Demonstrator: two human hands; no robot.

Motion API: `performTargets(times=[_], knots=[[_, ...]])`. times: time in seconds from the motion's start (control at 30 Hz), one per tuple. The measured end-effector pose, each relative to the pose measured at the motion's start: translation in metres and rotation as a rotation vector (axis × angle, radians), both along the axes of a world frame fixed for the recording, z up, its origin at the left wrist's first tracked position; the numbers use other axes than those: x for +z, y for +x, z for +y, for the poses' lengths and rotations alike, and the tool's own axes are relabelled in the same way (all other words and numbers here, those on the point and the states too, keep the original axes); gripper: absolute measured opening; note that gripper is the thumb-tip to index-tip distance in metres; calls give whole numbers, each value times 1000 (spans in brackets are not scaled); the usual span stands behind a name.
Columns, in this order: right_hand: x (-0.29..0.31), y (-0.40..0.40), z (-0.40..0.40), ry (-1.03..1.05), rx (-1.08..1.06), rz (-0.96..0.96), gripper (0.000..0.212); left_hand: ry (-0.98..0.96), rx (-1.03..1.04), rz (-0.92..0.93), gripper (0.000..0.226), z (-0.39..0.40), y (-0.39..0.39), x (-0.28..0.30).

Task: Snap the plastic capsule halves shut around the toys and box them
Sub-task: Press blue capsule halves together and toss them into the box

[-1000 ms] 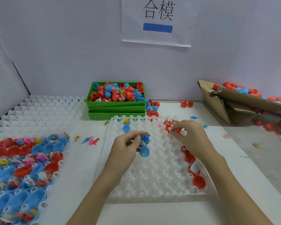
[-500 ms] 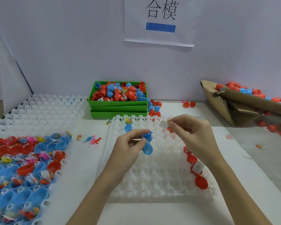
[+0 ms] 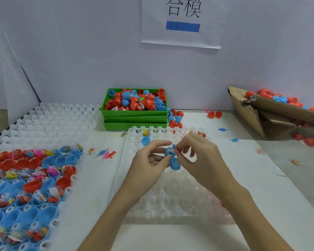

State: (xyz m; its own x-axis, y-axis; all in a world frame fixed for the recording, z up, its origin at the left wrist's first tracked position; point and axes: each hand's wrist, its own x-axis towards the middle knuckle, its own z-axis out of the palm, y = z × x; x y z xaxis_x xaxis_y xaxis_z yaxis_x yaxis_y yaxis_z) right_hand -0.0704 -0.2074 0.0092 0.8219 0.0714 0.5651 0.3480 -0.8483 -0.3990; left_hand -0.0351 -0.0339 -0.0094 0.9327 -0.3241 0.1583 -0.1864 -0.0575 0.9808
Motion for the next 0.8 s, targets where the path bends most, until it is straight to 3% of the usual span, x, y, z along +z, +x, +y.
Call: performTargets(times=[0.3, 0.5, 0.63, 0.8], knots=[[1, 1, -1, 129, -22, 164, 9, 76, 27, -114, 13, -1, -2, -3], [9, -2, -9, 328, 23, 197, 28, 37, 130, -153, 12, 0, 1, -2], [10, -4, -8, 377, 81, 370, 52, 25, 190, -210, 14, 1, 1, -1], [6, -2, -4, 502, 109, 349, 27, 46, 179, -265, 12, 2, 1, 0]])
